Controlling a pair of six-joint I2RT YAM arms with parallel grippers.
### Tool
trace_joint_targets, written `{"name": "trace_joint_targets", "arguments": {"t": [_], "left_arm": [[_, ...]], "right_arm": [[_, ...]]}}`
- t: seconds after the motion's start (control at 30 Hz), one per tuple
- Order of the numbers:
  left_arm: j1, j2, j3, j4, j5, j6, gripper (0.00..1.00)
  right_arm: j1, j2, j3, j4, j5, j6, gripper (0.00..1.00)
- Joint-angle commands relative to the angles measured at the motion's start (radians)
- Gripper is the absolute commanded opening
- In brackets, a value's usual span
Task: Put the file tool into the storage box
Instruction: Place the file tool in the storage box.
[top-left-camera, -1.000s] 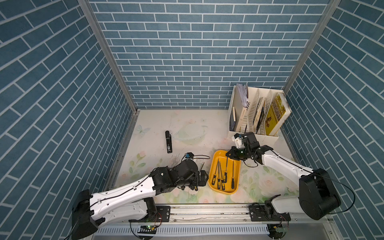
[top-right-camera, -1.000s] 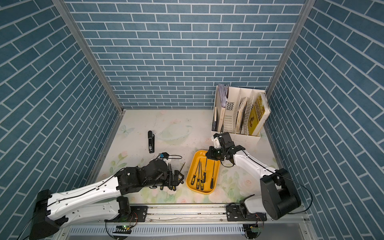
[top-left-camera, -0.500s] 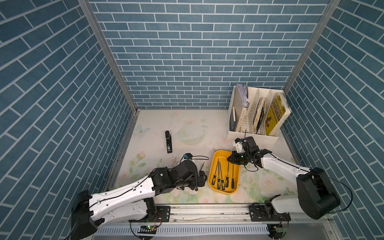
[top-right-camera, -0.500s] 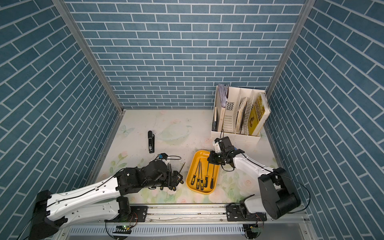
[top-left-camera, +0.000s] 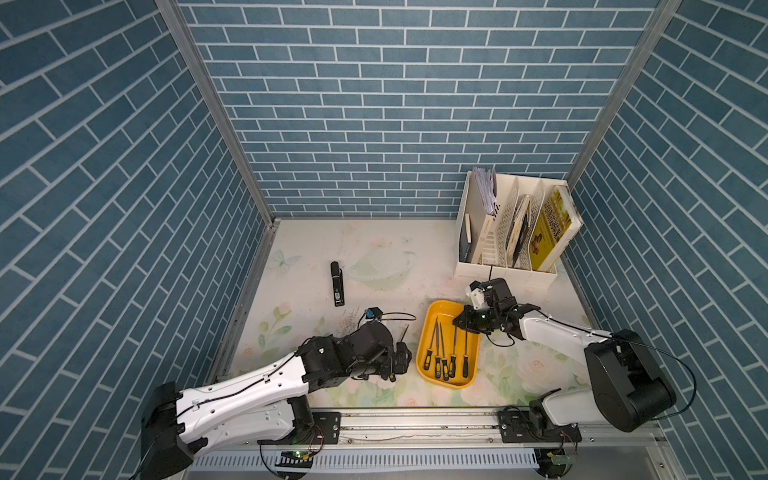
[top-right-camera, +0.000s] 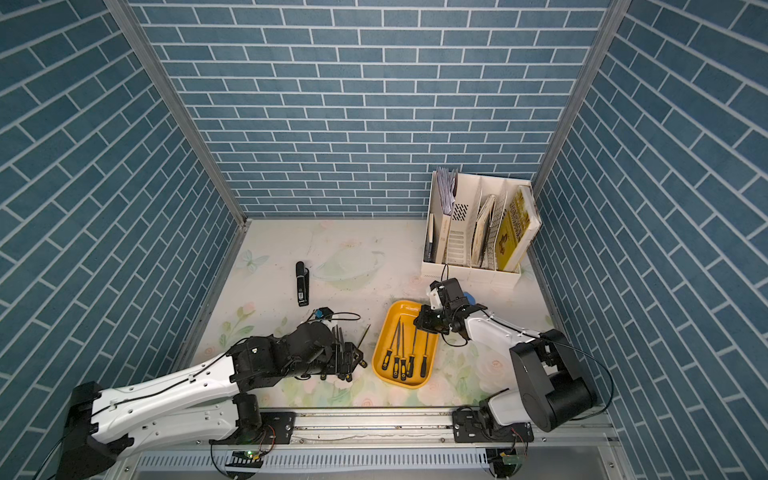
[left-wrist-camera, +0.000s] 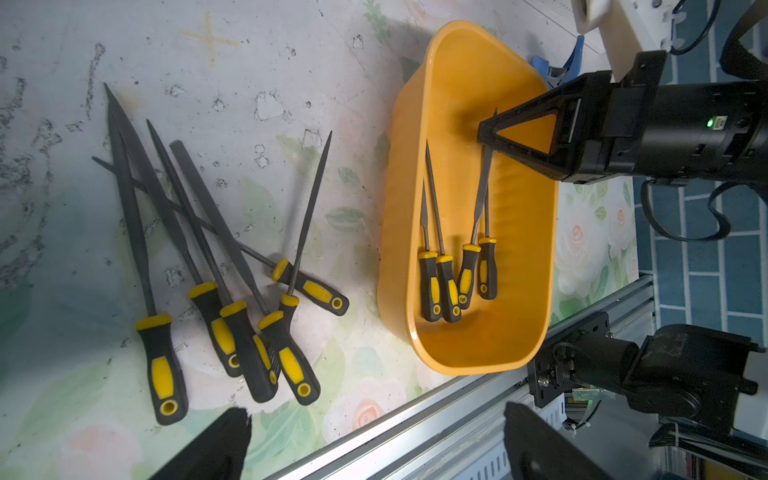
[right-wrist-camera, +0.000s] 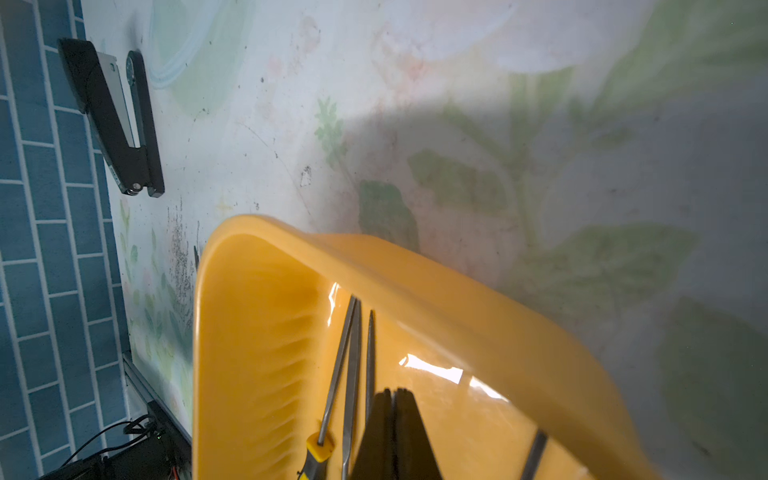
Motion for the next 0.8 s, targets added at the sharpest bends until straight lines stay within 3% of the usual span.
{"name": "trace_joint_targets", "arguments": {"t": [0.0, 0.23, 0.4, 0.77], "left_arm": [[0.004, -0.017, -0.017, -0.031, -0.021, -0.011, 1.0], [0.006, -0.043, -0.026, -0.064, -0.039, -0.035, 1.0], [0.01, -0.055, -0.047, -0.101, -0.056, -0.069, 1.0], [0.029, 0.005, -0.093, -0.16, -0.102, -0.106, 0.99]], "right_arm": [[-0.002, 0.019, -0.021, 0.015, 0.001, 0.0, 0.04], [-0.002, 0.013, -0.028, 0.003, 0.007, 0.0, 0.28], [-0.002, -0.016, -0.011, -0.026, 0.017, -0.003, 0.33], [-0.002, -0.077, 0.093, -0.108, 0.021, -0.008, 0.35]]}}
